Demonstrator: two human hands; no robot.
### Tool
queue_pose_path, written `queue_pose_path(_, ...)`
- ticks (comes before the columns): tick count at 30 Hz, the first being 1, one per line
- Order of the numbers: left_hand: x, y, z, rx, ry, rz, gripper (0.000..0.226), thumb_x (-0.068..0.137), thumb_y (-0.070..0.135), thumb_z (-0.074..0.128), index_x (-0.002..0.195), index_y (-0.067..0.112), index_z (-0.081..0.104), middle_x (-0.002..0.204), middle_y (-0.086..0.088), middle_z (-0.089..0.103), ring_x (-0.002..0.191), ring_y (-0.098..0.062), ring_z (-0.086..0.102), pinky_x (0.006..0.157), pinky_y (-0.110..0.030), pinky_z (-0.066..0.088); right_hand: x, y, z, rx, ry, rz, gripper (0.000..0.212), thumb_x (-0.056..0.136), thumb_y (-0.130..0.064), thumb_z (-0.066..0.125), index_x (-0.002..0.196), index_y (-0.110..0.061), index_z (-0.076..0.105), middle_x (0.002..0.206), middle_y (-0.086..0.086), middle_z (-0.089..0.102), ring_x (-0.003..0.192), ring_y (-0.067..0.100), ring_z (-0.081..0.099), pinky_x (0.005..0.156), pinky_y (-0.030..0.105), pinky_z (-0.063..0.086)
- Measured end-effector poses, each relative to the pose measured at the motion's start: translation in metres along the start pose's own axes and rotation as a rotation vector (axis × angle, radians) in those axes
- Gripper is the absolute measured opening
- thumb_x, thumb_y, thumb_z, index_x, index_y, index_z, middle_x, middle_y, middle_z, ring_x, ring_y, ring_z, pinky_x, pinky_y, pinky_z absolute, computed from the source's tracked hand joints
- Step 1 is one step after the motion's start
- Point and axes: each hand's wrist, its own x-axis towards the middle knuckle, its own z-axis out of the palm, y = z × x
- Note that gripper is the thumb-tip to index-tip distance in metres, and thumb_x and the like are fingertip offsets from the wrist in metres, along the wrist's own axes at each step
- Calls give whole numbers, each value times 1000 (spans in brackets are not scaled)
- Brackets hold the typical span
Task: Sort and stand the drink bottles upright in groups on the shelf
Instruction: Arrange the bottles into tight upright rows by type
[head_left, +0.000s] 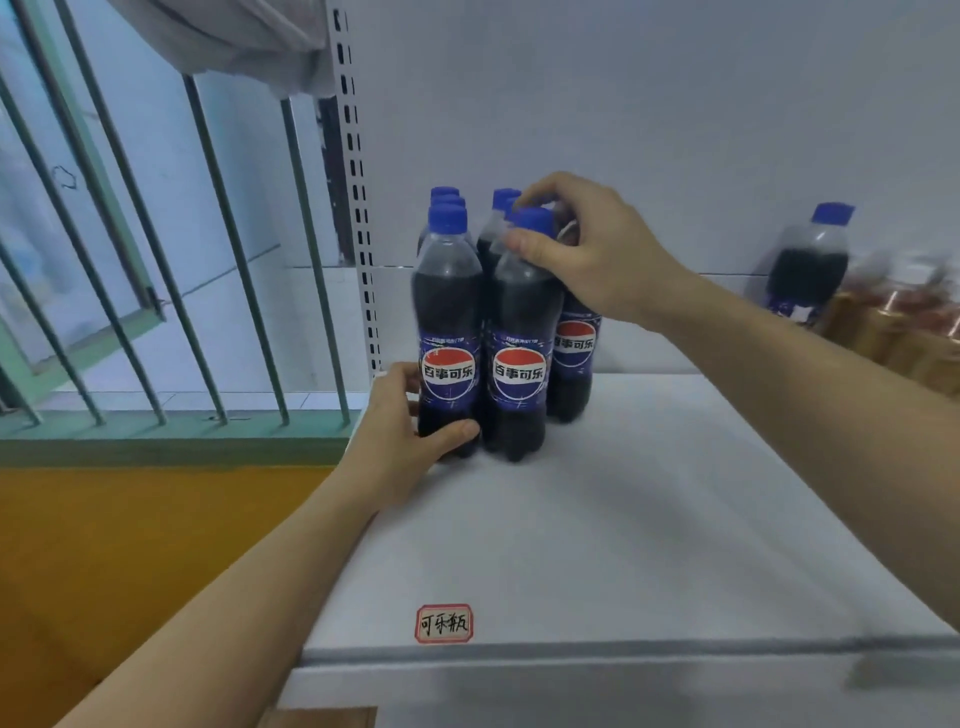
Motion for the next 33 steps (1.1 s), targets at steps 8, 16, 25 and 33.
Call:
queue_pose_path(8, 4, 3, 0, 41, -28, -65, 113, 42, 64, 87, 136, 29, 36, 128, 12, 50, 112, -13, 58, 96, -33, 51, -3, 43, -48, -128, 19, 101, 23, 103, -47, 46, 121, -32, 52, 96, -11, 59, 80, 8, 60, 67, 25, 46)
queue_pose_path(16, -16, 32, -1, 179, 326, 201, 81, 76, 60, 78, 134, 17, 42, 129, 5, 44, 117, -15, 48, 97, -29, 44, 12, 112, -110, -609, -116, 119, 30, 103, -40, 48, 123, -19, 56, 103, 5, 65, 90, 25, 57, 78, 37, 44)
queue_pose_path(25, -21, 128, 72, 358, 128, 758, 26, 84, 28, 60, 97, 6, 63, 115, -8, 58, 101, -19, 55, 88, -31, 51, 24, 155, -172, -1112, -206, 298, 44, 102, -44, 39, 141, -24, 48, 141, 17, 47, 130, 42, 38, 99, 54, 39)
queue_pose_path(33, -3, 130, 148, 147, -5, 479, 19, 90, 22, 63, 108, 27, 60, 113, 15, 54, 98, 1, 55, 75, -8, 40, 13, 170, -181, -844, -237, 254, 13, 96, -24, 57, 98, -14, 66, 104, 13, 68, 96, 34, 61, 77, 33, 44)
